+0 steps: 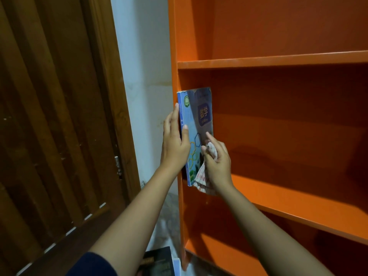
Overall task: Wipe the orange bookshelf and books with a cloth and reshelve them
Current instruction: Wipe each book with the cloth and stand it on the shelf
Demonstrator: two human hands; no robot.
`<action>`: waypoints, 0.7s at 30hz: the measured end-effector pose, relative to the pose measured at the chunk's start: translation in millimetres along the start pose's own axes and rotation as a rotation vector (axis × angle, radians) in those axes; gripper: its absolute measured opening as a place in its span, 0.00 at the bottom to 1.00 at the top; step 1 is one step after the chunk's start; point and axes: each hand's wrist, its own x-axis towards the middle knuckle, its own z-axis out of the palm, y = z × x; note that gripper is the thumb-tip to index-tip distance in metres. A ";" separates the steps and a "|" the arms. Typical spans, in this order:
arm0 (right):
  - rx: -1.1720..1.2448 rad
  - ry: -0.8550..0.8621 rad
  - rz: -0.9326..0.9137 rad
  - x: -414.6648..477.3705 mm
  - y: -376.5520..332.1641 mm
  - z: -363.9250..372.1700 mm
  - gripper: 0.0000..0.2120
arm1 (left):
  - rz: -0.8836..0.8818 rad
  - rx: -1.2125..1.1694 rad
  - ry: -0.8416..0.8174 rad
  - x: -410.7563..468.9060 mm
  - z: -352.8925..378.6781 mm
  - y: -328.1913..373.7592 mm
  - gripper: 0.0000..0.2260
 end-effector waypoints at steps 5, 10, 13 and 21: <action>0.088 0.006 0.036 -61.8 -10.4 0.6 0.18 | -0.107 0.079 -0.035 -43.5 -20.3 -16.1 0.21; 0.002 -0.058 0.103 -164.1 21.6 7.1 0.20 | -0.343 0.190 -0.140 -147.0 -48.6 -69.2 0.16; -0.022 -0.216 0.317 -224.6 58.0 15.8 0.19 | -0.586 0.284 -0.272 -229.7 -66.7 -118.2 0.16; -0.192 -0.357 0.728 -317.9 156.5 42.0 0.17 | -1.099 0.354 -0.494 -397.4 -99.9 -218.6 0.16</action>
